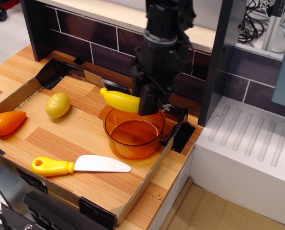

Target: Put banana in pot

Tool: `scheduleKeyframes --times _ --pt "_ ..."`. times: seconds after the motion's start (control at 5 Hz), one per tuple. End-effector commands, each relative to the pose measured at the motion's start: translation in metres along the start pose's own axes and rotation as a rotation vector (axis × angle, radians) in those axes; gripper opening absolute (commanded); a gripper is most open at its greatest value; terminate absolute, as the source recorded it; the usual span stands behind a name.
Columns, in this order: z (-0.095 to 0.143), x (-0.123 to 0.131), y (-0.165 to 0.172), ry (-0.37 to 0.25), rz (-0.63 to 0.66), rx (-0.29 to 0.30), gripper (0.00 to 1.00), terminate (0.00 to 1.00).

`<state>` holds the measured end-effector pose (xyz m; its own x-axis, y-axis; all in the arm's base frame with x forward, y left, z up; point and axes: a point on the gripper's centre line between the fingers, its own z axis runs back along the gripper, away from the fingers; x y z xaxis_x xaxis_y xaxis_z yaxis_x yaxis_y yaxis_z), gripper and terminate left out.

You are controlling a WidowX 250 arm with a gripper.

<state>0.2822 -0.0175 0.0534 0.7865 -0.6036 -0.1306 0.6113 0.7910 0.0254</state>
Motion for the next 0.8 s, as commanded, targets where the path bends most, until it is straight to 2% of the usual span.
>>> scheduleKeyframes --times 0.0,0.4,0.6 --pt "0.024 -0.004 0.012 -0.109 0.001 -0.015 1.00 0.00" --pt "0.066 -0.018 0.019 -0.178 0.006 -0.026 1.00 0.00" --pt "0.066 -0.018 0.019 -0.178 0.006 -0.026 1.00 0.00"
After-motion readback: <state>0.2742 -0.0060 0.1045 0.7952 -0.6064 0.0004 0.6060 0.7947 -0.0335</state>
